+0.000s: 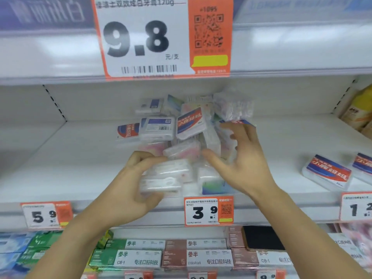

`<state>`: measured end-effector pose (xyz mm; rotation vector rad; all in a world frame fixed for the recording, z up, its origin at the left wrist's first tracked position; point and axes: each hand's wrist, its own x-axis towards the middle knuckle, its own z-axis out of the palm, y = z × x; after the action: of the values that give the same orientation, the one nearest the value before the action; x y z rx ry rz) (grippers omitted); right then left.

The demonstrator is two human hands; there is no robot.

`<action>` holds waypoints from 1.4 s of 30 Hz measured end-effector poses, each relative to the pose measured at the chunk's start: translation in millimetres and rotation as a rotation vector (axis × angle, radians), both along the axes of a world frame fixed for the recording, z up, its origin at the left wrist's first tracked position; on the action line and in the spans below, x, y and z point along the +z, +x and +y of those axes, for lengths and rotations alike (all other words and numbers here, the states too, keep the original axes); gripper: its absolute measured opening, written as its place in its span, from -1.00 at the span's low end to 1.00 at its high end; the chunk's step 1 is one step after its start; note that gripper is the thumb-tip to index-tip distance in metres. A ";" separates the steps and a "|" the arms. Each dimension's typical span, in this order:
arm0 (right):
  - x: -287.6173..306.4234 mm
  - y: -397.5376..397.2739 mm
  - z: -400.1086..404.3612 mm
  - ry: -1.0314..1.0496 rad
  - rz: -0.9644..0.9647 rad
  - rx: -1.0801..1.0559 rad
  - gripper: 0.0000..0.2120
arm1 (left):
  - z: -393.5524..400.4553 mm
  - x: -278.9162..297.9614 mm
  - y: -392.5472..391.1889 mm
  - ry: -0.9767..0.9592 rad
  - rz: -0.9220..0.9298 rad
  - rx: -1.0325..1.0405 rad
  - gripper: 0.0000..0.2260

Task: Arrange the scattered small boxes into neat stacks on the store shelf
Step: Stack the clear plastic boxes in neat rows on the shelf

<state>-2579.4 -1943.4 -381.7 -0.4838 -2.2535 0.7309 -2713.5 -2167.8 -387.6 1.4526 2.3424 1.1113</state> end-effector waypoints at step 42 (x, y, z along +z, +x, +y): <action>13.9 16.4 1.2 -0.429 0.126 0.219 -0.45 | 82.6 53.4 16.2 0.505 -0.677 0.179 -0.79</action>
<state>-2563.0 -1942.2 -367.8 -0.3780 -2.0510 1.3328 -2697.3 -2085.2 -334.1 0.7689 1.7957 1.9680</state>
